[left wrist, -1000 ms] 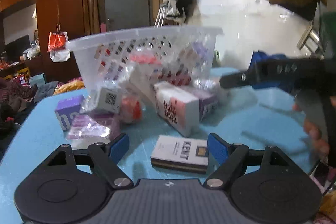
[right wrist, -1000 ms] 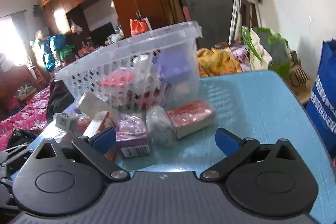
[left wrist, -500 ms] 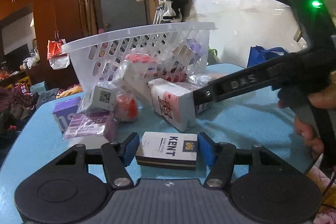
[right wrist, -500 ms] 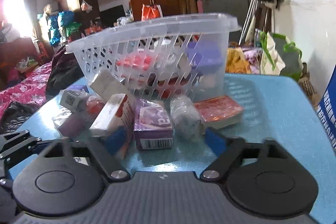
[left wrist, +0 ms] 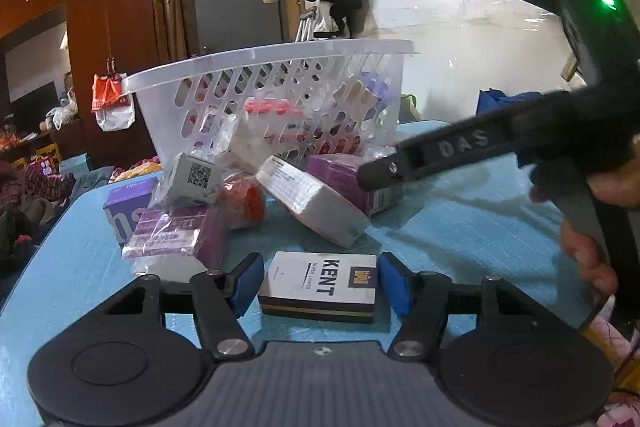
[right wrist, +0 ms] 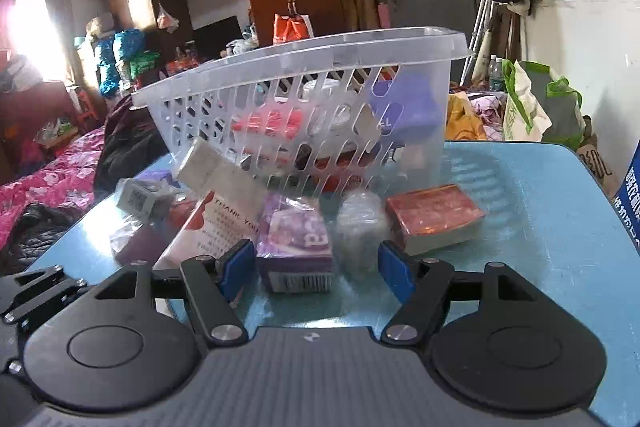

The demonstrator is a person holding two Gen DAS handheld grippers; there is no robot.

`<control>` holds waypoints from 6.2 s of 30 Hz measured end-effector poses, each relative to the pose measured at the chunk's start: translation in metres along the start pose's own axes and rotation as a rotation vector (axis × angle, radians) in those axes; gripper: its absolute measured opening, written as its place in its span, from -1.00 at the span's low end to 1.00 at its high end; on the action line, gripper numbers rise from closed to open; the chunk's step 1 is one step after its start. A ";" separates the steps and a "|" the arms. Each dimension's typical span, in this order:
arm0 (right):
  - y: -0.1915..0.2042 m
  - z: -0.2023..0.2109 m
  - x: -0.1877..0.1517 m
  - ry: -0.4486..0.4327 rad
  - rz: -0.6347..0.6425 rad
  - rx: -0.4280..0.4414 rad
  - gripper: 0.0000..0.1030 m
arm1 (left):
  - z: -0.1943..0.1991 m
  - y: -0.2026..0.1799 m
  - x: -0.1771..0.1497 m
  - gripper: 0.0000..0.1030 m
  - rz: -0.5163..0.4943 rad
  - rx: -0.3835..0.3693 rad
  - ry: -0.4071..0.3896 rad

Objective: Organize objects
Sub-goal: 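Grasp the white KENT cigarette box with the left gripper while the right grasps the purple bagged box, then carry both boxes over the white basket and open both grippers, then grasp the purple wrapped box with the left gripper while the right grasps the red bagged box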

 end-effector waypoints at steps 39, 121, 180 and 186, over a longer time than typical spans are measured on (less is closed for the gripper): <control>0.016 0.015 0.012 -0.187 0.058 0.009 -0.11 | 0.028 0.024 0.017 0.22 0.057 0.055 -0.193; -0.076 -0.015 0.030 0.068 0.006 -0.185 1.00 | -0.018 0.123 0.038 0.81 0.160 0.047 0.026; 0.017 0.017 0.020 -0.092 0.088 0.041 0.35 | 0.026 0.106 0.046 0.35 0.202 0.043 -0.223; 0.025 0.021 0.033 -0.124 0.079 0.061 0.35 | 0.021 0.096 0.061 0.35 0.195 0.005 -0.222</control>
Point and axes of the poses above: each gripper's, at about its wrist camera, not at the fingertips, and z roughly against the way its jaws point, y to its left, x to its top, the point moved 7 cm from there along -z, roughly the way its jaws point, and after that the axes turned 9 degrees about -y, right-handed, at the moved point
